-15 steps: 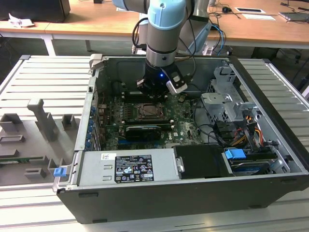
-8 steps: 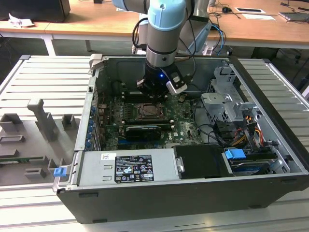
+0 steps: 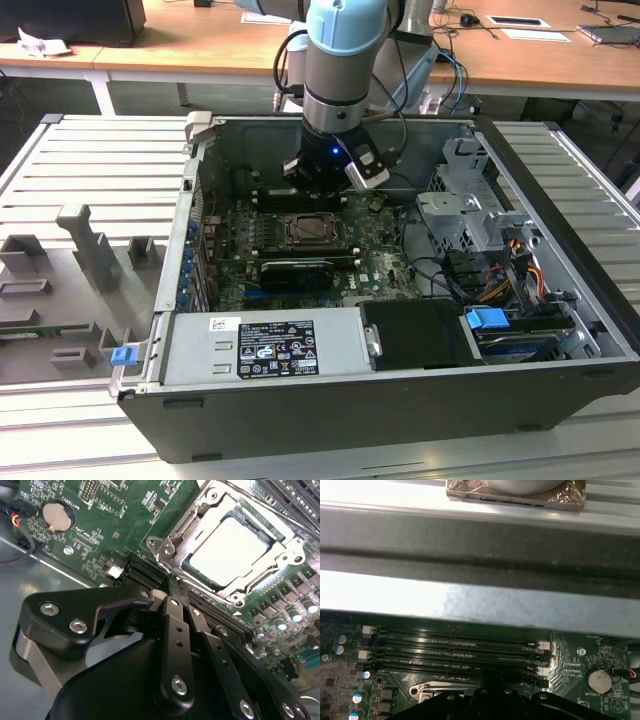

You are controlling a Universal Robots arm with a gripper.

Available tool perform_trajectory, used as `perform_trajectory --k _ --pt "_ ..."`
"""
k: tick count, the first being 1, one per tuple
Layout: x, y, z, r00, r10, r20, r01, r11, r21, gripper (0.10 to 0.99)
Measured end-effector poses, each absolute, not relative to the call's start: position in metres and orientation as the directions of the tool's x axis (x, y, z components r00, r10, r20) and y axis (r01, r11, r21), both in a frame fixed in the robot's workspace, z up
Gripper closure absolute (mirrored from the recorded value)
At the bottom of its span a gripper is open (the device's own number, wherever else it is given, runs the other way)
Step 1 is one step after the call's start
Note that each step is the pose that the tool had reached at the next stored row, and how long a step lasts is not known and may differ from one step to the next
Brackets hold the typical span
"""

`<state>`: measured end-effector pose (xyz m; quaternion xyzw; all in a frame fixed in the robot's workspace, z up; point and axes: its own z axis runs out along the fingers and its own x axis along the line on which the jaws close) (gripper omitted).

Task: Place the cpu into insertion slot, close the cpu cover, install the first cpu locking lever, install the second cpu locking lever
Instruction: 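Install the first cpu locking lever, then install the second cpu locking lever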

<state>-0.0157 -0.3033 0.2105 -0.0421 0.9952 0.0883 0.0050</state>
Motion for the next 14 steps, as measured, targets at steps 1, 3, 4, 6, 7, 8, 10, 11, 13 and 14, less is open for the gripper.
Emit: perform_trajectory --k 1,3,4,6,7,8,10,11,13,14 --pt "-0.0157 -0.3038 0.2105 -0.996 -0.083 -0.017 -0.085 0.981 0.175 0.98" --pt "-0.0157 -0.3047 0.2105 -0.996 -0.083 -0.017 -0.085 0.981 0.175 0.98" --pt "-0.0157 -0.305 0.2105 -0.996 -0.083 -0.017 -0.085 0.981 0.175 0.98" --pt "-0.0157 -0.3055 0.2105 -0.996 -0.083 -0.017 -0.085 0.981 0.175 0.98" --pt "-0.0157 -0.3056 0.2105 -0.996 -0.083 -0.017 -0.085 0.981 0.175 0.98" --pt "-0.0157 -0.3058 0.2105 -0.996 -0.083 -0.017 -0.085 0.981 0.175 0.98" --pt "-0.0157 -0.3062 0.2105 -0.996 -0.083 -0.017 -0.085 0.981 0.175 0.98" --pt "-0.0157 -0.3064 0.2105 -0.996 -0.083 -0.017 -0.085 0.981 0.175 0.98" --pt "-0.0157 -0.3069 0.2106 -0.996 -0.083 -0.017 -0.085 0.981 0.175 0.98" --pt "-0.0157 -0.3073 0.2105 -0.996 -0.083 -0.017 -0.085 0.981 0.175 0.98"
